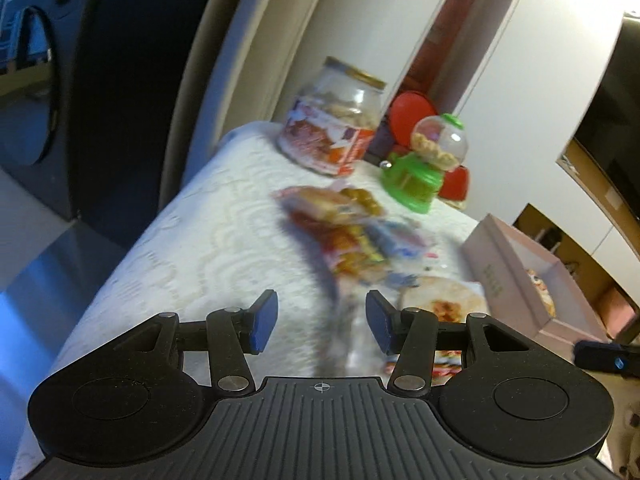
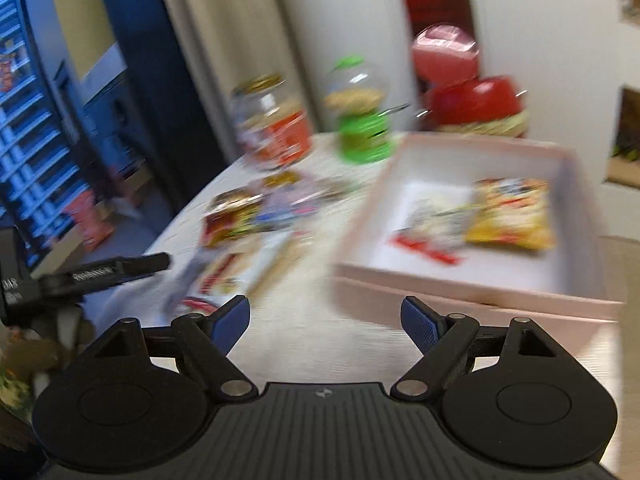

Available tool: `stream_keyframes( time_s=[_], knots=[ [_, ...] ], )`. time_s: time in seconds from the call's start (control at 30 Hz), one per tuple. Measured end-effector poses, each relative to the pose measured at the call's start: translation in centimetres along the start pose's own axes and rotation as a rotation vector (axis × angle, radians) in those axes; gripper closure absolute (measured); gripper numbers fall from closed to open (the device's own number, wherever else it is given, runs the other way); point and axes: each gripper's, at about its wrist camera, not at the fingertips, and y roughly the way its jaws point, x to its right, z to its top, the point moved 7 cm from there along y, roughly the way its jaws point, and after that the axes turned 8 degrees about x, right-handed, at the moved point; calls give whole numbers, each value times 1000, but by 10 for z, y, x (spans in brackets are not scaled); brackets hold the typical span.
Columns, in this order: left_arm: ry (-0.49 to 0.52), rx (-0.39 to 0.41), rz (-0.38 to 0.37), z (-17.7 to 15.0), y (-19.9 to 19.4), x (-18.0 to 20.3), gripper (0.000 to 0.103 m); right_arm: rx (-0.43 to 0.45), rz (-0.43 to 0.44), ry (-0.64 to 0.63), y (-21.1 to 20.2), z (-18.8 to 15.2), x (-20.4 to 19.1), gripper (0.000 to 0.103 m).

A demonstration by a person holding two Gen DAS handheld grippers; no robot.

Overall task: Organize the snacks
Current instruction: 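Carry both packets into the pink box and open both grippers, then grasp the long wrapped bar with the left gripper while the right gripper grasps the round rice cracker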

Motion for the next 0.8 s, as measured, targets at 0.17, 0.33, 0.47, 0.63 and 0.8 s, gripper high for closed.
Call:
stream_keyframes(
  time_s=[0.17,0.33,0.47,0.63,0.8],
  knots=[
    [-8,8,11,-1,-8,-12,49,-4,-13,-38,65,11,-58,19],
    [-8,19,-7,1,-18,-16,49,-34,-98,-205,113,1,-90,28],
    [8,19,-32,-1,-23,-10,49,-88,-38,-146,96,-13,-78,49],
    [98,-4,-99,-11,-23,19,49,-146,20,-49,50,-36,-46,54],
    [225,-41,-180,-26,-21,56,49,-120,-12,-10,6,-50,-12,52]
  ],
)
